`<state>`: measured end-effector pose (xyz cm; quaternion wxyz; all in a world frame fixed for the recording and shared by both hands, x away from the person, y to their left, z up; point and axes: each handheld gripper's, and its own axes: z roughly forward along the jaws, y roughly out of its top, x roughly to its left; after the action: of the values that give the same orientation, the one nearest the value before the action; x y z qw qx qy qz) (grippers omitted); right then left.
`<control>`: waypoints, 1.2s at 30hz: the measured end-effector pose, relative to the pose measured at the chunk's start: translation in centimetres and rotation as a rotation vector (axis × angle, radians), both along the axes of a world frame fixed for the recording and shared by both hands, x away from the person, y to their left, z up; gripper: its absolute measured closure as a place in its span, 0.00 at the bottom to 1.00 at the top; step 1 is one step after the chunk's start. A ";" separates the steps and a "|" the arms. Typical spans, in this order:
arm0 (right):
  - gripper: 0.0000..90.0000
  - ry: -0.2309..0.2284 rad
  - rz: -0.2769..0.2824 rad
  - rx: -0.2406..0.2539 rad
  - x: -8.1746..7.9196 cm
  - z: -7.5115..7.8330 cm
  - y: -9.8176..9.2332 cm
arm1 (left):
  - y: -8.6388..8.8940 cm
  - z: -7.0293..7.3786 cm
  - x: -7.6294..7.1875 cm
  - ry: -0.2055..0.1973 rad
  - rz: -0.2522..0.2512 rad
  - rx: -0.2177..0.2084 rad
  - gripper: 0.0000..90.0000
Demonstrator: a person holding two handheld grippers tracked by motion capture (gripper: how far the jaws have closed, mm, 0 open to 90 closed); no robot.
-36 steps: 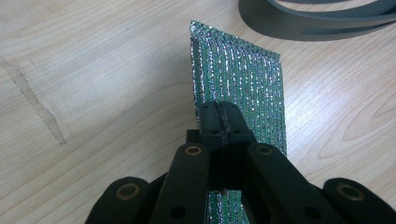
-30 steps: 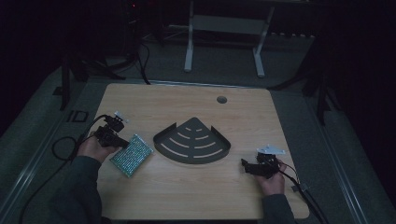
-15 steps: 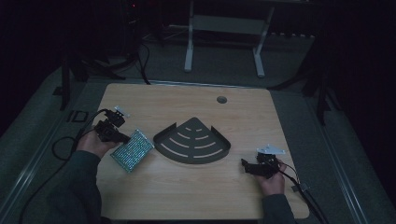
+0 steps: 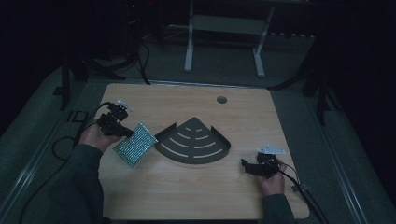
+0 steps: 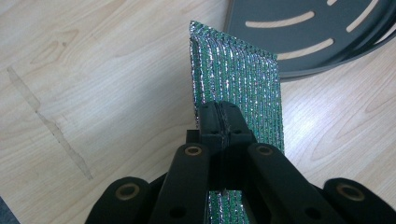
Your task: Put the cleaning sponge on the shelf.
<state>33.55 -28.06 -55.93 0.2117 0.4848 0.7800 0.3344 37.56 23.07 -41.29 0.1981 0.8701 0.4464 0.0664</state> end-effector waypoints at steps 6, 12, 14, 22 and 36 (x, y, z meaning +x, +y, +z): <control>0.19 0.000 0.000 0.000 0.0 0.0 0.0 | -0.5 0.5 0.3 -0.010 -0.010 -0.005 1.00; 0.19 0.000 0.000 0.000 0.0 0.0 0.0 | -1.1 1.1 0.6 -0.017 -0.022 -0.003 1.00; 0.19 0.000 0.000 0.000 0.0 0.0 0.0 | -1.3 1.2 0.7 -0.021 -0.025 -0.010 1.00; 0.19 0.000 0.000 0.000 0.0 0.0 0.0 | -2.2 1.7 1.2 -0.029 -0.039 -0.010 1.00; 0.19 -0.002 0.002 -0.001 0.0 0.0 0.0 | -4.0 2.4 2.2 -0.045 -0.061 -0.019 1.00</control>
<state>33.56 -28.07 -55.93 0.2126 0.4836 0.7802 0.3349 39.79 19.08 -38.92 0.2182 0.8798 0.4156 0.0754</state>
